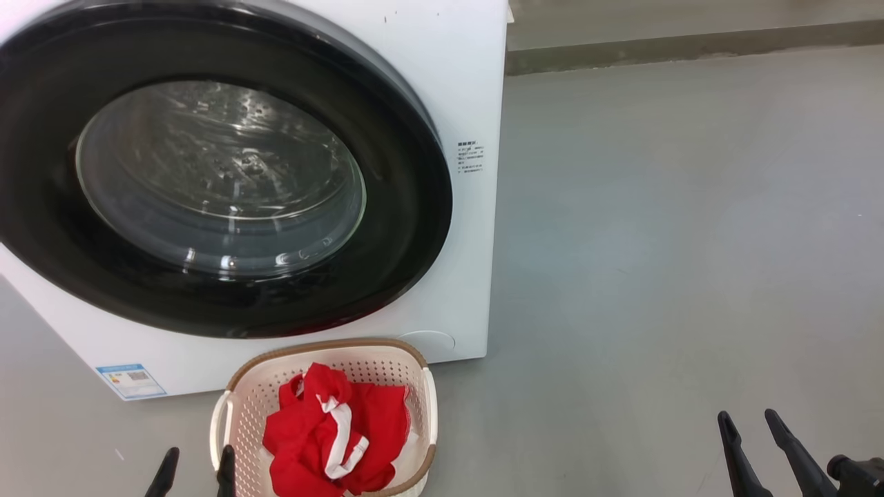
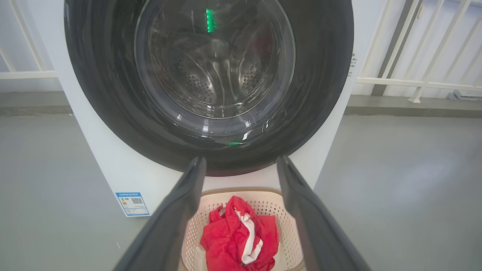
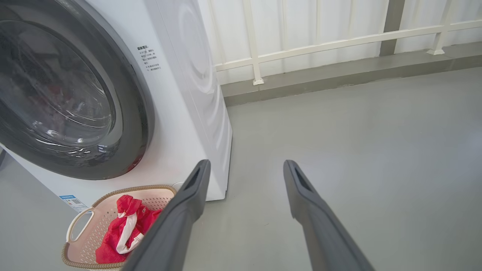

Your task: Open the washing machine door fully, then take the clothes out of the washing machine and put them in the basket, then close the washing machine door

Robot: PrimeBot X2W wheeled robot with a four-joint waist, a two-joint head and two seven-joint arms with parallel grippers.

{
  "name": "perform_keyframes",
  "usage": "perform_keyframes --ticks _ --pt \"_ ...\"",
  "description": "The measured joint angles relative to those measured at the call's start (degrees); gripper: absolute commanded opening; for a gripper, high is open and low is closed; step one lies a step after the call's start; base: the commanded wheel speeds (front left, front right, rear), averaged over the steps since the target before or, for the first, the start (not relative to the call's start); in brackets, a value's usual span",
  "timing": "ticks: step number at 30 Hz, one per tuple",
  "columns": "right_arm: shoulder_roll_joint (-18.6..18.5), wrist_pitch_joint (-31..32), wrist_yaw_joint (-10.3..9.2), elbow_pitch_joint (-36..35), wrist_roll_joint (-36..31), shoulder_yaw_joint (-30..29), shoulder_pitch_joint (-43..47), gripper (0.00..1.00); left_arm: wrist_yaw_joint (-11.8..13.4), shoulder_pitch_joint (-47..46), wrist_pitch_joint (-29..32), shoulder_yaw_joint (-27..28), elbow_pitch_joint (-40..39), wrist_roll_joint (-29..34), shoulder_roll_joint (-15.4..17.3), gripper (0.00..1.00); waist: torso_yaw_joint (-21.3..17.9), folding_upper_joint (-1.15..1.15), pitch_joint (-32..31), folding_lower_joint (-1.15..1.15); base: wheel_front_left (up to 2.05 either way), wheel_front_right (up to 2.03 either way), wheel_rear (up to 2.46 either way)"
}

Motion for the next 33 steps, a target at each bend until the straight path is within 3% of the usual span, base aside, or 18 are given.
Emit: perform_keyframes --ticks 12,13,21,33 --pt "0.1 0.0 0.0 -0.4 -0.1 -0.2 0.3 1.0 0.0 0.1 0.0 0.3 -0.3 -0.2 0.0 1.0 -0.2 0.0 -0.3 0.0 0.0 0.0 0.0" --pt "0.1 0.0 0.0 -0.5 -0.1 -0.2 0.3 0.0 0.0 0.2 0.0 0.3 -0.3 -0.4 0.0 0.0 -0.2 0.0 -0.3 0.0 0.0 0.0 0.0" --pt "3.4 0.3 0.0 4.9 0.5 0.4 0.4 0.0 0.1 0.2 0.6 -0.3 5.2 -1.1 -2.1 0.0 -0.1 0.0 -0.3 0.0 0.0 0.0 0.0" --pt "3.6 2.3 0.0 4.7 6.4 0.1 0.2 0.0 0.1 0.0 2.2 -0.3 5.4 -8.8 -2.2 0.0 0.4 0.0 -0.1 0.01 0.0 0.0 0.0"
